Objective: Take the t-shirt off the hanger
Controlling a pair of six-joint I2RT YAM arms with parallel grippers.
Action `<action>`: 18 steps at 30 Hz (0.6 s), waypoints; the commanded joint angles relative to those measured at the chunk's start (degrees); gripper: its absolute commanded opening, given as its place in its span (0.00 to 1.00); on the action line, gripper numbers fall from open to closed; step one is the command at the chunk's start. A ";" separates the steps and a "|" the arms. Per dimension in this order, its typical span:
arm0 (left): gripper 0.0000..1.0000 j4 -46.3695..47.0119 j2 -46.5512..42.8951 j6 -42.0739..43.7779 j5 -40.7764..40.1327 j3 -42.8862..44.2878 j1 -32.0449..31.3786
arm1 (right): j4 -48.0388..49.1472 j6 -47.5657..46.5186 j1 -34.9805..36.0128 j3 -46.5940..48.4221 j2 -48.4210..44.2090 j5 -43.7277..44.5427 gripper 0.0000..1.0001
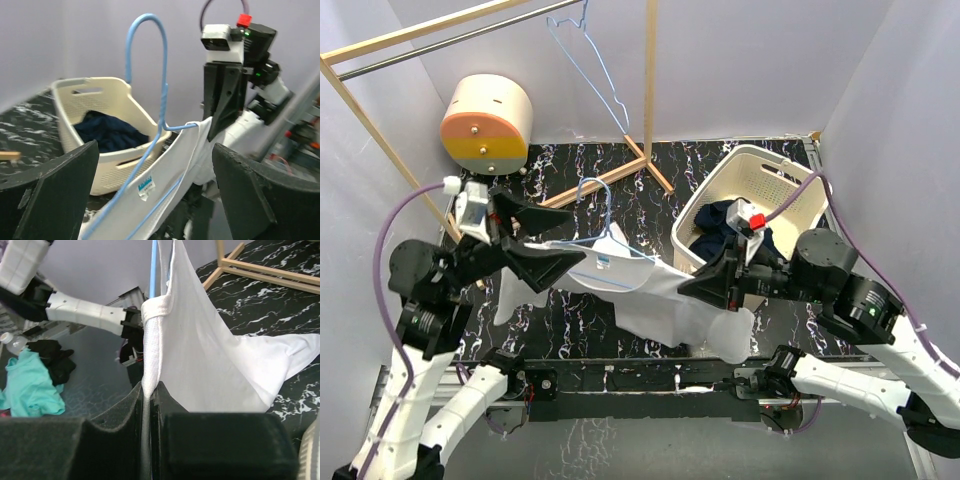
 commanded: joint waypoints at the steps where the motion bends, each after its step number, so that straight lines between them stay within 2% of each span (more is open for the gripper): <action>1: 0.92 15.11 5.30 -12.01 16.78 0.14 0.01 | 4.83 2.89 0.19 -0.91 -2.93 -5.65 0.08; 6: 0.90 27.45 10.31 -22.70 19.47 -2.07 -0.03 | 5.96 3.45 0.14 -1.05 -2.40 -5.59 0.08; 10: 0.86 33.89 13.19 -27.71 20.73 -2.98 -0.01 | 6.76 3.44 0.14 -0.84 -0.32 -4.21 0.08; 15: 0.70 34.15 13.91 -28.00 21.76 -3.39 -0.01 | 7.72 4.27 0.18 -0.40 2.06 -2.39 0.08; 18: 0.51 33.07 13.37 -27.28 21.90 -3.99 0.00 | 9.47 5.05 0.18 -1.04 2.38 -2.98 0.08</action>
